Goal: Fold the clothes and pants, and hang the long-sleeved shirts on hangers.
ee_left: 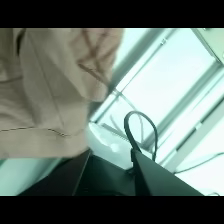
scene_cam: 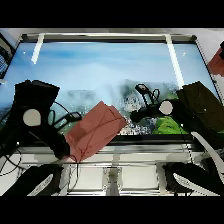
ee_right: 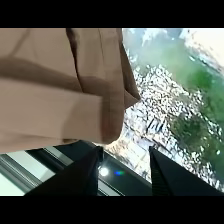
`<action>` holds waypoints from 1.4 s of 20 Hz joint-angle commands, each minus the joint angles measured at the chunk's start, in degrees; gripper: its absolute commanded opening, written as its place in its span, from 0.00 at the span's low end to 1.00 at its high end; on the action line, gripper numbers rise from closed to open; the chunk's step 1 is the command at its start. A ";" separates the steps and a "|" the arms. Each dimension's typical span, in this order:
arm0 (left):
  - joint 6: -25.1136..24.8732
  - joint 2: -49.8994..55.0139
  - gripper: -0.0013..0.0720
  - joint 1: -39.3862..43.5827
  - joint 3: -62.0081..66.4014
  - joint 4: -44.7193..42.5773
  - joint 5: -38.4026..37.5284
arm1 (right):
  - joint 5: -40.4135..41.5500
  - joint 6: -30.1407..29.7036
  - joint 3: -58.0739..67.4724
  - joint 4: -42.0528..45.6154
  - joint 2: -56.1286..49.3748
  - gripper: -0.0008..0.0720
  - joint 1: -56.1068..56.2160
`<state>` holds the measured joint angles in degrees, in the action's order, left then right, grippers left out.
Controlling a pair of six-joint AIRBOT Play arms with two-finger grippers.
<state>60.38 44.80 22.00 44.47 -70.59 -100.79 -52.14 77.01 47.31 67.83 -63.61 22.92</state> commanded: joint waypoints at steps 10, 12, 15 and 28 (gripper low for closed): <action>35.91 -2.49 0.59 17.18 -0.70 -27.12 16.22 | -1.79 -5.79 9.55 -5.38 -8.31 0.73 -0.20; 39.26 -3.45 0.59 17.18 -0.70 -26.75 16.20 | -7.15 -9.55 17.03 -9.70 -15.54 0.78 -0.20; 41.16 -4.79 0.59 17.18 -0.70 -26.95 16.20 | -18.64 -12.37 28.37 -12.00 -28.85 0.87 -0.20; 43.85 -5.64 0.59 17.16 -0.83 -32.70 16.24 | -27.50 -18.69 41.64 -20.33 -49.29 0.85 -0.20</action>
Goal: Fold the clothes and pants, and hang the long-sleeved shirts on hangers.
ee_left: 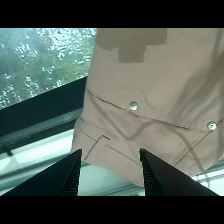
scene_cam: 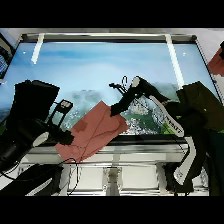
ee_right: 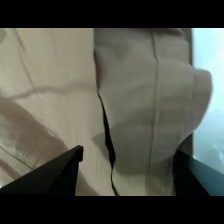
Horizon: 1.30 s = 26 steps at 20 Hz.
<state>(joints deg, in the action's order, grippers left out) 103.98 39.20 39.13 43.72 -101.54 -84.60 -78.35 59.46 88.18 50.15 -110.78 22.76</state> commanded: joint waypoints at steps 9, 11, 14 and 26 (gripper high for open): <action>0.24 -0.02 0.59 0.02 -0.15 -2.19 4.59 | -6.19 -2.91 2.25 -9.55 -4.02 0.02 1.62; 1.27 0.00 0.59 0.02 -0.20 -3.74 6.21 | -7.02 0.24 6.32 -7.76 -3.19 0.02 0.48; 7.54 0.00 0.59 0.02 -0.20 -9.92 7.72 | -6.40 9.86 16.20 6.36 0.42 0.02 -3.32; 9.18 0.20 0.59 -7.26 -0.31 -12.66 14.14 | -17.66 26.93 26.51 26.03 15.72 0.02 -36.76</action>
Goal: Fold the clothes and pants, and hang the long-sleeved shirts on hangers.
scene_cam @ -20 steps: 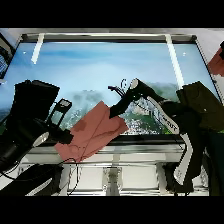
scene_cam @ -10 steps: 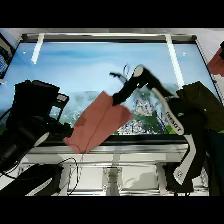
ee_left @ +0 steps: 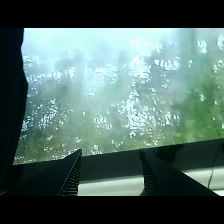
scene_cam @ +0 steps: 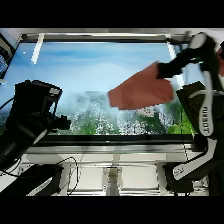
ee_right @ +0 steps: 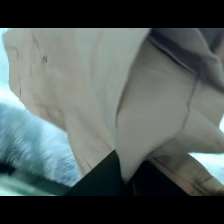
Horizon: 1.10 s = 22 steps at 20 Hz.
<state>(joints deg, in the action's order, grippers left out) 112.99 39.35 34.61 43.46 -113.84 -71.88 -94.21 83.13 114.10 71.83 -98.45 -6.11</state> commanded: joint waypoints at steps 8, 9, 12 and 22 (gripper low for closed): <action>0.15 0.04 0.59 -9.99 -0.04 -0.37 2.93 | -3.17 3.19 0.59 7.85 8.98 0.02 -33.97; 0.15 0.04 0.59 -10.23 -0.04 -0.35 2.95 | -3.82 3.06 0.59 7.85 9.03 0.02 -36.87; 0.17 0.04 0.59 -10.25 -0.04 -0.31 3.19 | -3.39 2.95 -0.13 7.85 8.98 0.02 -43.34; 0.20 0.04 0.59 -10.25 -0.04 -0.15 5.49 | 8.00 3.21 -20.76 11.19 7.13 0.22 -54.64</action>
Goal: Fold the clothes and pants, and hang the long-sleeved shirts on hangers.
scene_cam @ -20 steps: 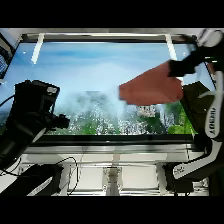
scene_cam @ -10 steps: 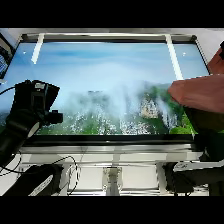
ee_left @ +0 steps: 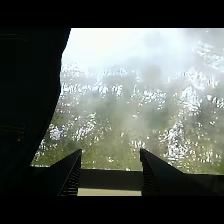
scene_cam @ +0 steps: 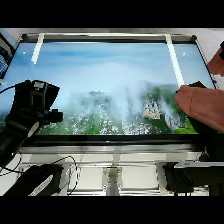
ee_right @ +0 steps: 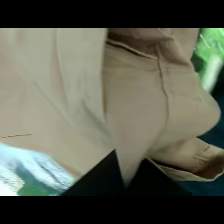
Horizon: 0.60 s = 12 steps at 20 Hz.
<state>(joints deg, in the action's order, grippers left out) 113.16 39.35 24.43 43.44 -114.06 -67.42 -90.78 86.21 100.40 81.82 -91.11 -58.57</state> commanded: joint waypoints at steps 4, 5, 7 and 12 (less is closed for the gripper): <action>0.00 0.04 0.59 -0.07 -0.02 0.02 1.05 | 7.28 0.15 -12.59 2.29 -0.17 0.55 -2.45; 0.00 0.04 0.59 -0.07 -0.02 -0.02 1.05 | 7.28 0.15 -12.59 0.94 0.44 0.55 -2.32; 0.00 0.04 0.59 -0.07 -0.02 0.04 1.05 | 8.04 -0.72 -12.61 -4.44 3.21 0.53 -1.07; 0.00 0.04 0.59 -0.07 -0.02 0.52 0.98 | 8.33 -9.49 -16.28 -16.06 15.52 0.02 16.59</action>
<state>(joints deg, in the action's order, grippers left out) 113.19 39.35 24.40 43.44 -113.75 -66.46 -82.94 81.97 86.70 72.25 -81.95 -51.27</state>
